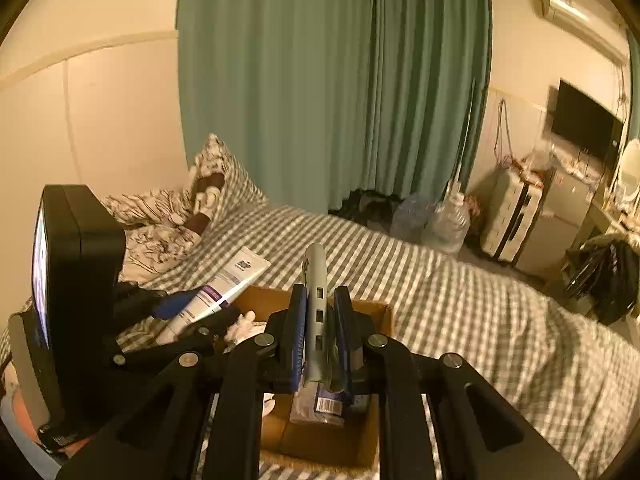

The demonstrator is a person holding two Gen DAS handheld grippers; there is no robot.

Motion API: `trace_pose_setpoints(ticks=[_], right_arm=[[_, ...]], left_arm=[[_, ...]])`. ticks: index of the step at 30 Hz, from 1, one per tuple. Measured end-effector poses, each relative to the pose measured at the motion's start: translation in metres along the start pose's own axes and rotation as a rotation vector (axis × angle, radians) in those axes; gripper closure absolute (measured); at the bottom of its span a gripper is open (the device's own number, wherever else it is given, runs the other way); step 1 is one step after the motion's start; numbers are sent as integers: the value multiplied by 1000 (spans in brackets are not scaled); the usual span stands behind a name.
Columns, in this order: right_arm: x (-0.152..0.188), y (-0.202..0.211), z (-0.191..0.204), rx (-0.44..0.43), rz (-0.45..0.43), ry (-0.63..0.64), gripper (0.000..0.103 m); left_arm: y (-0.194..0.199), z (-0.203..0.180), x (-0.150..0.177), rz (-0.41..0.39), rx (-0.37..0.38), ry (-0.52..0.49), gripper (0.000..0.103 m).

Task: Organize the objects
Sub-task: 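Carry the scissors and toothpaste tube into the box and open both tools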

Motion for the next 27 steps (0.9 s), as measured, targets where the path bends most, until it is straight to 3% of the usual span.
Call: trace_pose_setpoints(ticks=[9, 19, 21, 22, 23, 27], right_arm=[[34, -84, -10, -11, 137, -44, 90], [35, -82, -14, 9, 124, -85, 90], [34, -74, -19, 13, 119, -105, 90], [30, -69, -21, 17, 117, -112, 90], [28, -61, -23, 29, 112, -119, 90], [21, -26, -28, 79, 74, -136, 56]], left_arm=[[-57, -11, 16, 81, 48, -54, 77], [-60, -13, 23, 114, 57, -55, 74], [-57, -13, 23, 117, 38, -62, 66], [-55, -14, 23, 116, 26, -62, 48], [-49, -13, 21, 104, 17, -54, 37], [-22, -10, 13, 62, 48, -11, 33]])
Point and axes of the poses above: each gripper's, at about its wrist camera, not at the fingertips, and y roughly against the way its jaws point, z to its left, x to its underside, the point moved 4 cm from there along -y, roughly the way its jaws point, and after that the axes turned 1 degree about z, right-handed, at the moved point
